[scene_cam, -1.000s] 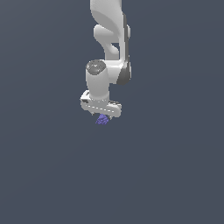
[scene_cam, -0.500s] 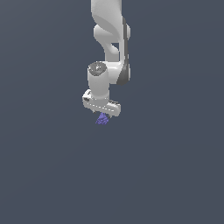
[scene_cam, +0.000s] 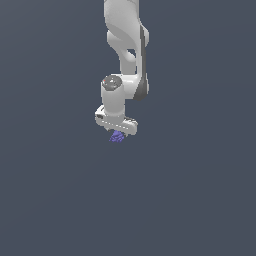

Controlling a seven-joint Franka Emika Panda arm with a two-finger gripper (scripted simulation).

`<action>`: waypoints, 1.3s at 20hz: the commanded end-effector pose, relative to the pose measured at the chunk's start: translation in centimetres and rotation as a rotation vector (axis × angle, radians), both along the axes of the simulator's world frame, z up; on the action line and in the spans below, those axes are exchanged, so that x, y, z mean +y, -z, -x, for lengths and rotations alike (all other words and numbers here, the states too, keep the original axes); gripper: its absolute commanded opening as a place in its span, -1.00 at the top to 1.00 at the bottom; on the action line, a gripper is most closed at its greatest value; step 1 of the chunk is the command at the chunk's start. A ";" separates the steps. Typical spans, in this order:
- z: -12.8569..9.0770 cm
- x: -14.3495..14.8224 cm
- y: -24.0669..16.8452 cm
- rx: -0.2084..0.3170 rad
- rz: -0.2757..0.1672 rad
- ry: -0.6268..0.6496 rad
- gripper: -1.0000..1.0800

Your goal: Pick up the object and move it to a goal position.

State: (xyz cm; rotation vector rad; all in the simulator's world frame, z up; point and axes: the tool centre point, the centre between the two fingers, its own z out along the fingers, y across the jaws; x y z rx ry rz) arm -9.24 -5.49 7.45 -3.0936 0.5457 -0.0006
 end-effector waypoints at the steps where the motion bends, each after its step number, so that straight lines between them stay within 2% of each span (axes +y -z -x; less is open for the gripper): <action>1: 0.1 0.0 1.2 0.001 0.000 0.001 -0.92; 10: 0.1 0.0 3.4 0.001 0.000 0.002 -0.92; 11: 0.1 0.0 3.4 0.001 0.000 0.002 1.00; 26: 0.0 0.3 2.6 0.000 0.000 0.002 1.00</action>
